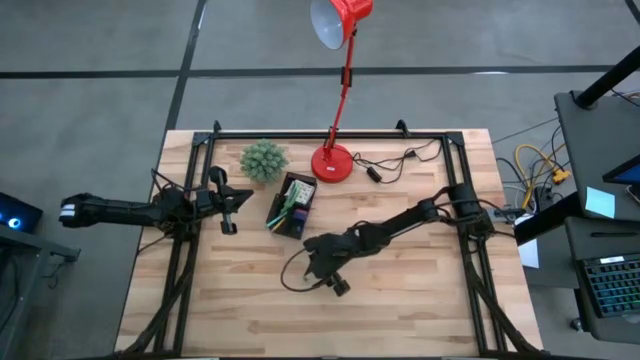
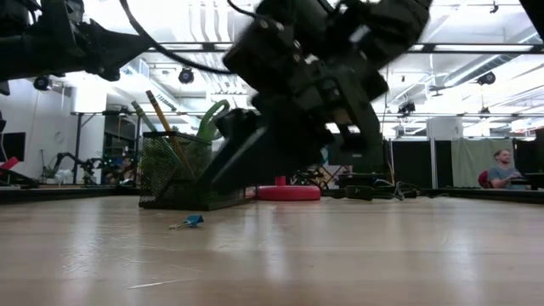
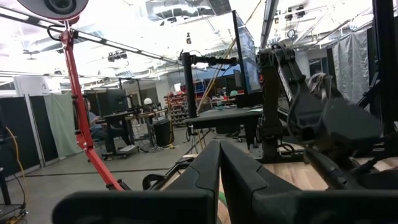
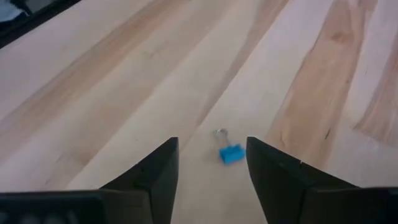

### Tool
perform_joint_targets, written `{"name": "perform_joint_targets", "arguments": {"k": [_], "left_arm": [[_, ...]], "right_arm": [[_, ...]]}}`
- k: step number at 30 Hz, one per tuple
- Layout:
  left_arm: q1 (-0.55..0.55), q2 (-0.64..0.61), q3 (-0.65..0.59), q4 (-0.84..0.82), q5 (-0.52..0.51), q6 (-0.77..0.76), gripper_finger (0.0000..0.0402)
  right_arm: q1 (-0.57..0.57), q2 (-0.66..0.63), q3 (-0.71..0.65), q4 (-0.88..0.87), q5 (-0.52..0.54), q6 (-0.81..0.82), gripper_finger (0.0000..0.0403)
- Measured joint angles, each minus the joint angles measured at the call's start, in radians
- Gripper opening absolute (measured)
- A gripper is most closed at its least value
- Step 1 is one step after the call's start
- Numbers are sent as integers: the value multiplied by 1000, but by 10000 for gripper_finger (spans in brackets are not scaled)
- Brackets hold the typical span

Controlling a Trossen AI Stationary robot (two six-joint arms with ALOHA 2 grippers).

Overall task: Pick and place office supplies into organizer
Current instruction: Put the blue binder clip in the black desk organizer

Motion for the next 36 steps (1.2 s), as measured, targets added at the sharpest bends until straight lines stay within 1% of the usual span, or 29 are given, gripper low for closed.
{"name": "perform_joint_targets", "arguments": {"k": [7, 11, 17, 21, 25, 32, 36], "left_arm": [[0, 0, 0, 2, 0, 0, 0], [0, 0, 0, 0, 0, 0, 0], [0, 0, 0, -1, 0, 0, 0], [0, 0, 0, -1, 0, 0, 0], [0, -1, 0, 2, -1, 0, 0], [0, 1, 0, -1, -1, 0, 0], [0, 1, 0, -1, -1, 0, 0]], "right_arm": [[-8, 8, 166, -240, 0, -82, 171], [-11, 11, 191, -310, 0, -138, 171], [-15, 14, 183, -302, -1, -150, 171], [-16, 44, 188, -288, 0, -149, 171], [-16, 78, 210, -297, 0, -150, 171], [-23, 83, 254, -304, -2, -159, 171], [-34, 85, 264, -315, -68, -161, 171]]}}
